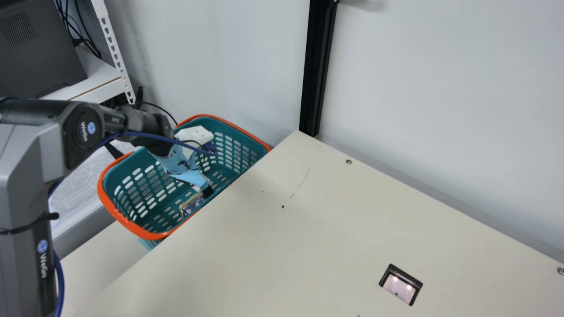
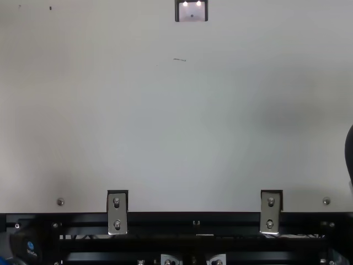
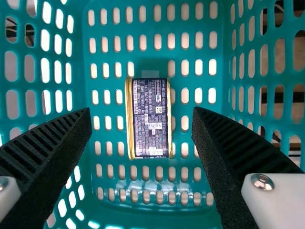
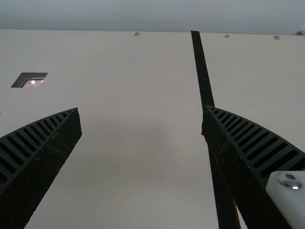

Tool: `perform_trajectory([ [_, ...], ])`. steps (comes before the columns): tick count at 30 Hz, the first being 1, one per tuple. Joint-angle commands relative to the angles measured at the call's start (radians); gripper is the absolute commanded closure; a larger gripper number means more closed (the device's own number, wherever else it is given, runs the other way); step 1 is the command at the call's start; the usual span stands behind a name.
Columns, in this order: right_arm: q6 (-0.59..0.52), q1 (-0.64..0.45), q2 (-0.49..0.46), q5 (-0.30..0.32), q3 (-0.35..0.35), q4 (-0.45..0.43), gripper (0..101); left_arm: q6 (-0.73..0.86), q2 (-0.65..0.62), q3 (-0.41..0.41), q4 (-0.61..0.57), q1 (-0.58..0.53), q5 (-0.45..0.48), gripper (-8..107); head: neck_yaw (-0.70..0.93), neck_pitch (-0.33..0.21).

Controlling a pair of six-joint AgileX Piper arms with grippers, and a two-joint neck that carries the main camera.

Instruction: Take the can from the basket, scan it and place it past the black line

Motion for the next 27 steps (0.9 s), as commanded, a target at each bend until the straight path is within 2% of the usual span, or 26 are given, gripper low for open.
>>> perform_trajectory([
  [1, 0.0, 0.0, 0.0, 0.0, 0.0, 0.0, 0, -0.01, 0.013, -0.007, 0.008, -0.002, 0.002, 9, 0.021, -0.037],
  [27, 0.0, 0.0, 0.0, 0.001, 0.0, 0.0, 0, -0.056, 0.148, -0.05, 0.039, 0.001, -0.008, 9, 0.021, -0.037],
])
